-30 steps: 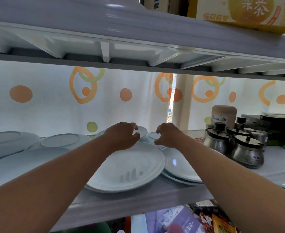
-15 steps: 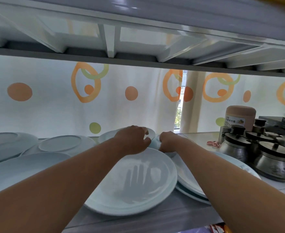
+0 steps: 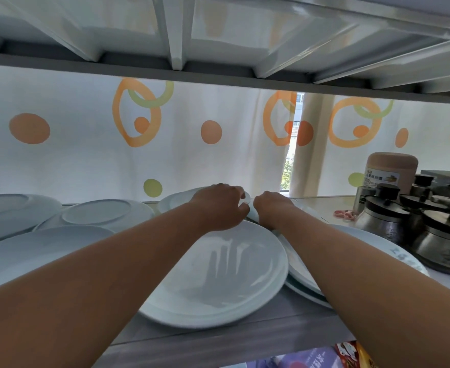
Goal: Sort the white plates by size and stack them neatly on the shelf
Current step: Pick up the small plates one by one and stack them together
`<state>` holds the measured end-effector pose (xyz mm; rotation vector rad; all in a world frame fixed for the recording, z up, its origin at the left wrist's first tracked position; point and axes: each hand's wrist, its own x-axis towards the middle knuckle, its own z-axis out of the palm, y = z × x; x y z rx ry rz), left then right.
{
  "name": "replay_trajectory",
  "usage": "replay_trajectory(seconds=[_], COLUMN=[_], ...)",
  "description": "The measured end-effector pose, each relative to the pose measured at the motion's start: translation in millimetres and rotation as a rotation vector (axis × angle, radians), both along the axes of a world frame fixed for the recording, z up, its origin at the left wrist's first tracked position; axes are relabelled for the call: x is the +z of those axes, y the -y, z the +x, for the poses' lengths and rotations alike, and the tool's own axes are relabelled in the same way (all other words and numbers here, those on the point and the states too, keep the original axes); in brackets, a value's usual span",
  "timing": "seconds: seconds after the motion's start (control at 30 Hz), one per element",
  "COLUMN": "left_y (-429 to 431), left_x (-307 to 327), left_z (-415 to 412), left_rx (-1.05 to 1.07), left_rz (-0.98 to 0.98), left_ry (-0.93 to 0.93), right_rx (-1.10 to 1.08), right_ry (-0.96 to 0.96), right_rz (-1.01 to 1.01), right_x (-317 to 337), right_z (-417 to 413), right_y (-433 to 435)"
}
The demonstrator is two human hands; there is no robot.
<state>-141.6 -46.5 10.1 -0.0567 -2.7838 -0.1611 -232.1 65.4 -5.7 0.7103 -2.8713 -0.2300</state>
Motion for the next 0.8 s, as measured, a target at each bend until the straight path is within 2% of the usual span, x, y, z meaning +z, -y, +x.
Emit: replay_trajectory(seconds=[0.3,0.57,0.8], left_y=[1,-15,-24], left_x=[2,-7,-3], left_z=[2,12,17], left_rx=[0.003,0.003,-0.015], left_rz=[0.022,0.011,0.047], left_ry=[-0.002,-0.025,-0.079], right_rx=[-0.044,-0.130,-0.060], right_ry=[-0.042,-0.305,-0.488], right_rz=[0.018,-0.171,-0.384], right_x=[-2,6,23], right_z=[-7,2,18], right_y=[-9,-19,-54])
